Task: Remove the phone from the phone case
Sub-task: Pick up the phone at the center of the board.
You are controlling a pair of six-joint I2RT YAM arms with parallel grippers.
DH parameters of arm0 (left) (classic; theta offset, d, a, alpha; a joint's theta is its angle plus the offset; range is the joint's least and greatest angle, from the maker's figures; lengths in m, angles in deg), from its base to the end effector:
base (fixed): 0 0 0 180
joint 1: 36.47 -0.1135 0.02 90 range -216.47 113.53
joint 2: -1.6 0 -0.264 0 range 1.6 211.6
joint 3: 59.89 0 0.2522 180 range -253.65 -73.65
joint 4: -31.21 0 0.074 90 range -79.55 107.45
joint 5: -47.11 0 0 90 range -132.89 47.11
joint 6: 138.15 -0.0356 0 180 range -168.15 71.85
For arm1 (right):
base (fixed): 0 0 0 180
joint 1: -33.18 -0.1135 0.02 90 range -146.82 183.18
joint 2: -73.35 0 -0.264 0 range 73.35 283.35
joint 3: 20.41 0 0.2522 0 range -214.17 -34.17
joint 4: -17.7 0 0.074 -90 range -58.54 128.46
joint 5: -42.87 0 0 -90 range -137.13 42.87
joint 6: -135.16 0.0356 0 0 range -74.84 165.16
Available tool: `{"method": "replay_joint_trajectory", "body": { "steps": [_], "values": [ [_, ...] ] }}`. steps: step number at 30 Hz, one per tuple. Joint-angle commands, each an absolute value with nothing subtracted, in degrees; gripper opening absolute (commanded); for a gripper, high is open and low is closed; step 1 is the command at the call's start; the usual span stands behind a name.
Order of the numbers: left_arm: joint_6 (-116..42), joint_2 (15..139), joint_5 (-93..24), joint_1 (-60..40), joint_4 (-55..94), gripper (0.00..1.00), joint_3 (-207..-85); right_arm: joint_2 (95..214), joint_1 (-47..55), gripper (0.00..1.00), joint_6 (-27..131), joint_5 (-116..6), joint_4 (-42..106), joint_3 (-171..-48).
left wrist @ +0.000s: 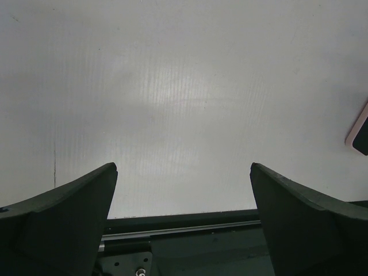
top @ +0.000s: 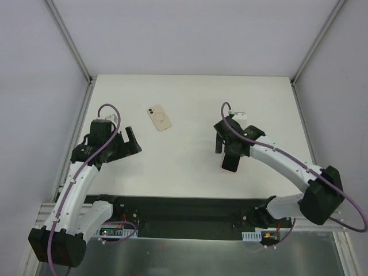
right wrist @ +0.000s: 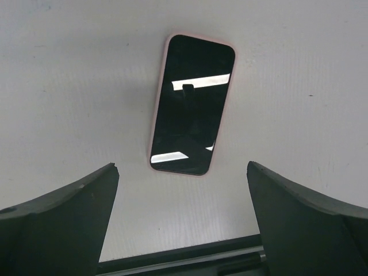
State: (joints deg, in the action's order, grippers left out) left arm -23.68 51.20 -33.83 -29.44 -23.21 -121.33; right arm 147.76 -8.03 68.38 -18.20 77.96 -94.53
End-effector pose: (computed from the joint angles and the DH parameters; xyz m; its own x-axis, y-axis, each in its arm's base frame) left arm 0.1741 -0.0271 0.2924 -0.7089 -0.3247 -0.6261 -0.0634 0.9135 -0.4020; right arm 0.2016 0.1537 0.2749 -0.7588 -0.2059 -0.6179 -0.1072 0.9753 -0.1933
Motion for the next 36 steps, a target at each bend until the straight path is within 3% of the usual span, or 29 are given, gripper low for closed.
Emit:
{"method": "replay_joint_trajectory", "body": {
  "steps": [1,16,36],
  "values": [
    [-24.6,51.3,-32.3,-29.8,-23.0,0.99,-122.7,154.5,-8.7,0.96,72.2,-17.0,75.5,-98.5],
    [-25.0,51.5,-32.2,-29.9,-23.9,0.99,-122.6,158.4,-3.9,0.96,77.9,-22.9,68.0,-88.4],
    [-25.1,50.6,-31.8,-29.9,-24.3,0.99,-122.9,163.1,1.1,0.96,76.1,-31.7,60.5,-84.0]
  ]
}}
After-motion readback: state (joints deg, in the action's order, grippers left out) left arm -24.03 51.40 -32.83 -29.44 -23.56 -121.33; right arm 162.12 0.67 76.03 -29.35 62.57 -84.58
